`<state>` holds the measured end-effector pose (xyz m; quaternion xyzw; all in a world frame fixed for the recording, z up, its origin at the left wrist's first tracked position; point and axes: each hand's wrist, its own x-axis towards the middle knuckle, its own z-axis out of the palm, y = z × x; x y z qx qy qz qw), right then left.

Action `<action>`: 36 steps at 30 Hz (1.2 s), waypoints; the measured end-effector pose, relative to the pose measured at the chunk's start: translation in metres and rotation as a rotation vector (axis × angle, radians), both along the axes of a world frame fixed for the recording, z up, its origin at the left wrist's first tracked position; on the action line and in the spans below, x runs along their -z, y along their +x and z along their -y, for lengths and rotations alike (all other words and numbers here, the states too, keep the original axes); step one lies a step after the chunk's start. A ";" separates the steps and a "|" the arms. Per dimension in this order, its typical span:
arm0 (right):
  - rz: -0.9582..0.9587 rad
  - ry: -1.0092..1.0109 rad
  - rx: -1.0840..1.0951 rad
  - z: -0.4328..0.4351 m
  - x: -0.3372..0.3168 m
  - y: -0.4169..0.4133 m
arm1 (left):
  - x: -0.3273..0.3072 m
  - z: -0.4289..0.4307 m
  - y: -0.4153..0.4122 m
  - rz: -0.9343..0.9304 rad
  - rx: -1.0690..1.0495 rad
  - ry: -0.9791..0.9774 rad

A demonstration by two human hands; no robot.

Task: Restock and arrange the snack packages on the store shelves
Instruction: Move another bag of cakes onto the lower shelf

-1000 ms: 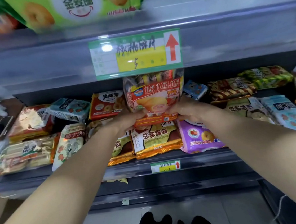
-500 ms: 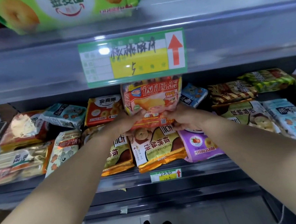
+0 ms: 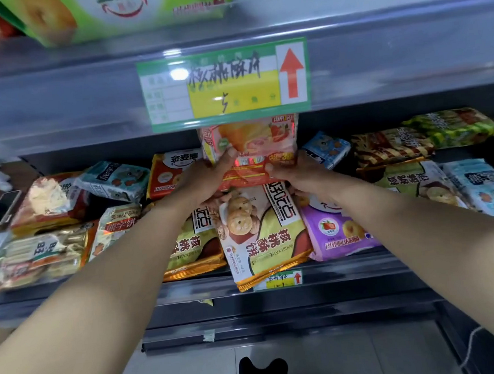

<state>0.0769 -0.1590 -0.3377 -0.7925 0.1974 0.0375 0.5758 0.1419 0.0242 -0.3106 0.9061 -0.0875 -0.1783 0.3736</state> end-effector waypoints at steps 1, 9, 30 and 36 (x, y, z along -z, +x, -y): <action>-0.020 0.016 -0.024 0.001 -0.003 -0.001 | -0.001 0.001 0.001 0.000 -0.004 0.019; -0.100 0.037 -0.029 0.001 0.000 -0.012 | 0.002 0.012 -0.011 0.032 -0.056 -0.021; -0.159 -0.060 0.220 -0.007 0.030 0.013 | 0.021 0.013 -0.011 -0.248 -0.224 -0.014; -0.143 0.008 0.248 -0.025 0.009 -0.007 | 0.025 0.010 -0.017 -0.265 -0.389 -0.178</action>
